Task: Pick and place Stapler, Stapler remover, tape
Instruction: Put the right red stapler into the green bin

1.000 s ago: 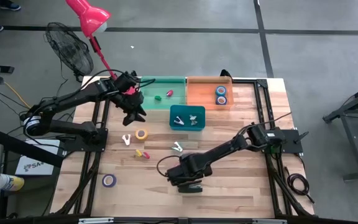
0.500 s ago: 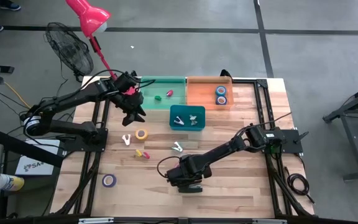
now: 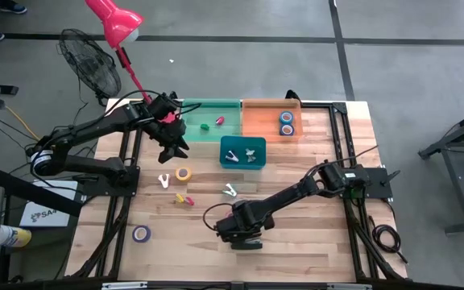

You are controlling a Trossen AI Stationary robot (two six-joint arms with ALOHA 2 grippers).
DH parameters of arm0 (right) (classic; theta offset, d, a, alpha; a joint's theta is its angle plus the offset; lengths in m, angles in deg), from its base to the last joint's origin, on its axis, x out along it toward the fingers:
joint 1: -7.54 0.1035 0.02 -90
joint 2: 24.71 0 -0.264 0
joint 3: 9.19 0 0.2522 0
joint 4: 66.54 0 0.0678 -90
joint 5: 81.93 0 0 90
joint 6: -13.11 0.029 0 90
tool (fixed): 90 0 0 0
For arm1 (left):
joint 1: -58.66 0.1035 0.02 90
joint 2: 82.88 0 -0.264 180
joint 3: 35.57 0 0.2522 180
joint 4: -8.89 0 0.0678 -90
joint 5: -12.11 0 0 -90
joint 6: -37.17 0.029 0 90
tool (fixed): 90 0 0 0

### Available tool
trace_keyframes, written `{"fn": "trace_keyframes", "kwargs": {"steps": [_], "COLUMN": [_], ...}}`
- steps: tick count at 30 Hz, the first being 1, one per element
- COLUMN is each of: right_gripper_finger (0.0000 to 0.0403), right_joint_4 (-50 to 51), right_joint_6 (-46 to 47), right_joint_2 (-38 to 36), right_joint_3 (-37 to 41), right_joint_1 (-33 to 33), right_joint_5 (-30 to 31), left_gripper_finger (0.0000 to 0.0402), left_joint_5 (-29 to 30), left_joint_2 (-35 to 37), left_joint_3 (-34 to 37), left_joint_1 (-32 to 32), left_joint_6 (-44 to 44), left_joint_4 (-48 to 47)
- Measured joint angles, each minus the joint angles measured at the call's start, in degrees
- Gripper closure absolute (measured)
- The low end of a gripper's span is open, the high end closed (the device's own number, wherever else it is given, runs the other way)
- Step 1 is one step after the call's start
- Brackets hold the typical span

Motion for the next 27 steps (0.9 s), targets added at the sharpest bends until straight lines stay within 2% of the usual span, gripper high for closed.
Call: {"fn": "trace_keyframes", "kwargs": {"steps": [7, 15, 18, 23, 27], "right_gripper_finger": [0.0339, 0.0339, 0.0339, 0.0339, 0.0339], "right_joint_4": [0.09, 0.84, 0.86, 0.95, 1.37], "right_joint_6": [-3.37, -12.31, -17.90, -28.70, -36.06], "right_joint_2": [-4.06, -10.15, -12.61, -16.70, -20.18], "right_joint_3": [-0.09, -0.09, -0.09, -0.09, -0.09], "right_joint_1": [0.04, -0.98, -2.11, -4.65, -7.61], "right_joint_5": [0.01, -0.81, -2.05, -4.80, -5.79], "left_gripper_finger": [0.0218, 0.0218, 0.0218, 0.0218, 0.0218], "left_joint_5": [-0.18, -5.14, -8.98, -19.63, -23.95], "left_joint_2": [0.00, 0.00, 0.00, 0.00, 0.00], "left_joint_3": [0.00, 0.00, 0.00, 0.00, 0.00], "left_joint_1": [0.00, 0.02, 0.02, 0.02, 0.01], "left_joint_6": [0.43, 1.58, 1.68, 1.71, 1.70], "left_joint_4": [0.14, 1.34, 3.09, 6.36, 10.22]}}
